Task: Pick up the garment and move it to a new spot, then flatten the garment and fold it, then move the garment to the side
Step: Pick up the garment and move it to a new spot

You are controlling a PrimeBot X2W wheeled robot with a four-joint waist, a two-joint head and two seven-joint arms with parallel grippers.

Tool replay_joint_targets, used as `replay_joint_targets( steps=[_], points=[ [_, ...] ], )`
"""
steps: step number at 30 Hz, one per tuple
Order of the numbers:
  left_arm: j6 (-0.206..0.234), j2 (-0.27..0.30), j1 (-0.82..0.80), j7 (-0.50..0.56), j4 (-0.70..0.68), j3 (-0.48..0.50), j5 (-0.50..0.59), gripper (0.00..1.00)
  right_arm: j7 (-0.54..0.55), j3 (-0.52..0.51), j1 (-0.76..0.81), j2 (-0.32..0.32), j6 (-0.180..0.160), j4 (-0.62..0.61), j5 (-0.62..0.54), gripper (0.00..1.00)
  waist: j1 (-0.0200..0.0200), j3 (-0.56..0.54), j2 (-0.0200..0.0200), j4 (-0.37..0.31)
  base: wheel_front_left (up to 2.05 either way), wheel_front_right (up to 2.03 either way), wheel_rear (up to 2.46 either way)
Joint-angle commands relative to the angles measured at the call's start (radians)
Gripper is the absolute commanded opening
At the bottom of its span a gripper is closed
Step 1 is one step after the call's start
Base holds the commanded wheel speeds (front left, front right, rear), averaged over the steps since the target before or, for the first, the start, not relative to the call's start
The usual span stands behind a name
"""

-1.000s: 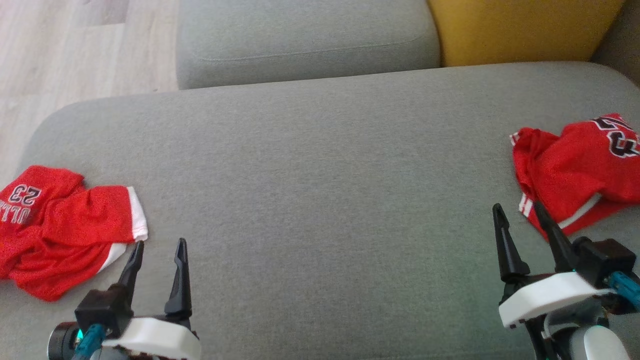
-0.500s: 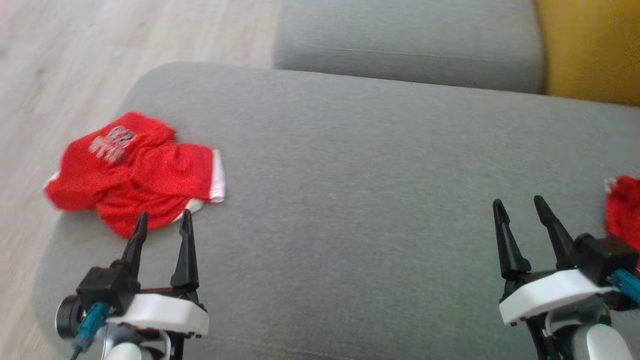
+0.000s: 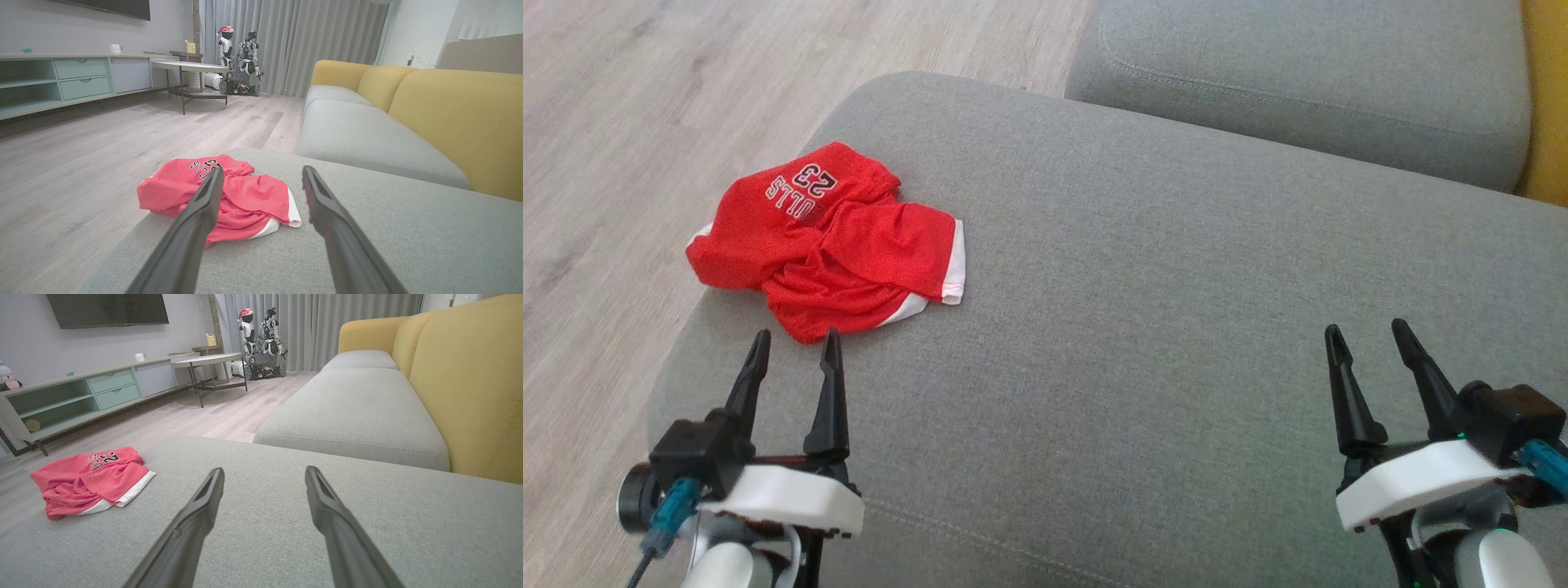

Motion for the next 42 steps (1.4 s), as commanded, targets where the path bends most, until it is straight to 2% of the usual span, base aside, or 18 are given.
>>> replay_joint_targets(
  steps=[1,12,19,23,30,36,42],
  points=[
    [-0.005,0.004,-0.065,-0.011,-0.026,0.048,0.012,1.00,0.003,0.024,-0.027,-0.005,-0.001,-0.036,0.000,1.00,0.0000,0.004,0.0000,0.002,0.00,0.00,0.00],
    [-0.035,-0.021,-0.162,-0.012,0.017,0.091,0.020,1.00,0.023,0.035,-0.059,-0.005,-0.001,-0.056,-0.016,1.00,0.0000,0.070,0.0000,-0.019,0.00,0.00,0.00],
    [-0.113,-0.053,-0.391,-0.012,0.167,0.168,0.013,1.00,0.069,0.058,-0.130,-0.005,-0.001,-0.107,-0.063,1.00,0.0000,0.228,0.0000,-0.083,0.00,0.00,0.00],
    [-0.174,-0.057,-0.538,-0.012,0.317,0.200,0.007,1.00,0.083,0.077,-0.170,-0.018,-0.001,-0.124,-0.073,1.00,0.0000,0.306,0.0000,-0.113,0.00,0.00,0.00],
    [-0.277,-0.032,-0.745,-0.005,0.702,0.219,-0.026,1.00,0.086,0.100,-0.221,-0.033,-0.001,-0.120,-0.070,1.00,0.0000,0.390,0.0000,-0.150,0.00,0.00,0.00],
    [-0.320,-0.019,-0.880,0.080,0.979,0.191,-0.043,1.00,0.085,0.104,-0.239,-0.039,-0.001,-0.108,-0.063,1.00,0.0000,0.417,0.0000,-0.155,0.00,0.00,0.00],
    [-0.329,-0.011,-0.952,0.240,1.178,0.155,-0.039,1.00,0.084,0.115,-0.254,-0.041,-0.001,-0.095,-0.052,1.00,0.0000,0.416,0.0000,-0.163,0.00,0.00,0.00]
  ],
)
